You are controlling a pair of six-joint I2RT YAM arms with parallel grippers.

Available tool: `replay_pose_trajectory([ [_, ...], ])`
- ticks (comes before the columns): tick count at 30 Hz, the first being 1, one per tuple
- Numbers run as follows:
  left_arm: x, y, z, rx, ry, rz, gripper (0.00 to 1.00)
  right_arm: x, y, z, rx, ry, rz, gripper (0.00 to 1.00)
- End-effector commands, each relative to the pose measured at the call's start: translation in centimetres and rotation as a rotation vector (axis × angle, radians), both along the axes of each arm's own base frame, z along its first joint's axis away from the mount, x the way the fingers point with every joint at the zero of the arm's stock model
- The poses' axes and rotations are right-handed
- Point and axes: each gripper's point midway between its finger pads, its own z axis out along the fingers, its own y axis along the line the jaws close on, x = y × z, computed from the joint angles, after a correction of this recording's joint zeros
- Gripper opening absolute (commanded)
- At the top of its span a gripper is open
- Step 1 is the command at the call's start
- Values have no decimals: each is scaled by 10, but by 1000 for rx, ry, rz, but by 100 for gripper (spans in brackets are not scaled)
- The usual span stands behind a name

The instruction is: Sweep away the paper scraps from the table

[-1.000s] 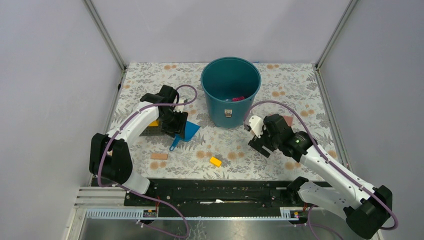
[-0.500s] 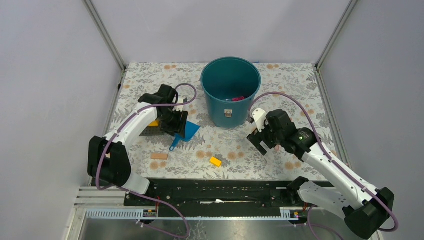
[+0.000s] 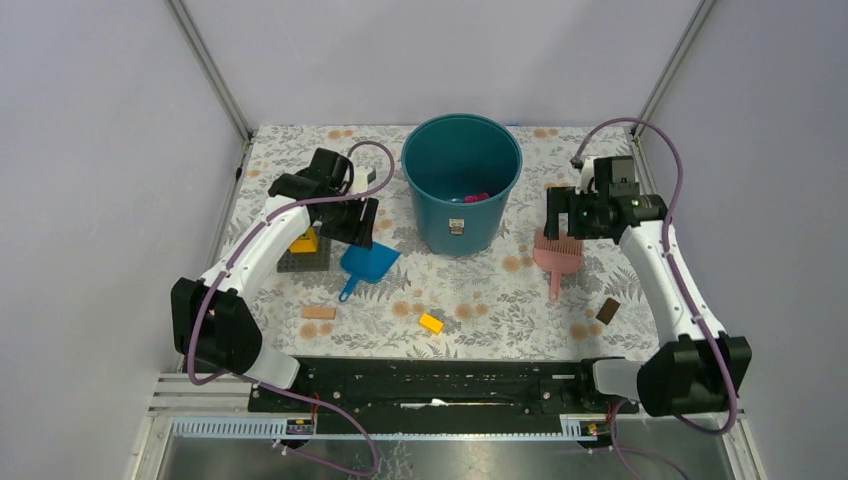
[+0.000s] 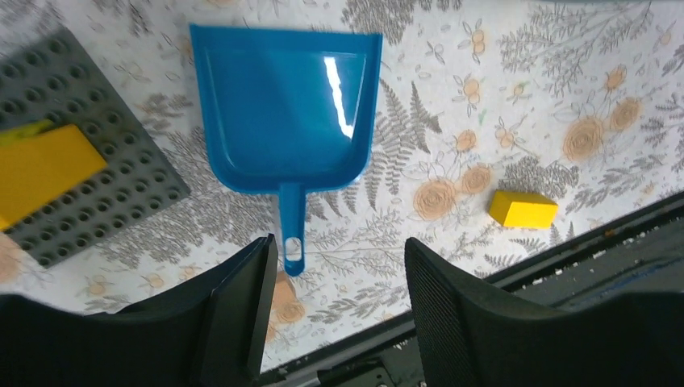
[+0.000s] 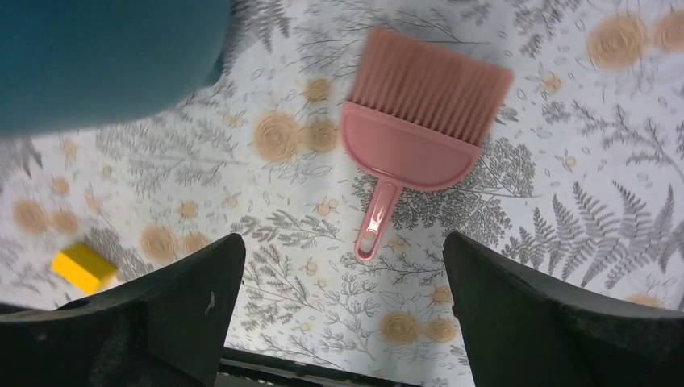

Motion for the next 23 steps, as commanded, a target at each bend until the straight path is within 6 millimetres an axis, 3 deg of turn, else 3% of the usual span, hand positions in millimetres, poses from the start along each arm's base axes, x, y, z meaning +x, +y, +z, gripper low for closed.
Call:
replay_pose_trajectory([
  [1,36,4,33,23,-181,-7,64,21,-13,19,80,-2,-220,99],
  [4,49,2,44,14,-219,5,66,48,-39,54,-18,-118,-324,99],
  [7,62,9,52,33,-261,53,78,63,-56,86,-76,-209,-385,99],
  [12,73,15,58,48,-288,78,80,73,-61,123,-76,-325,-407,99],
  [18,84,9,90,11,-368,78,89,80,-60,142,-61,-367,-406,99],
  [23,94,11,109,16,-425,81,99,84,-60,135,-67,-350,-407,99],
])
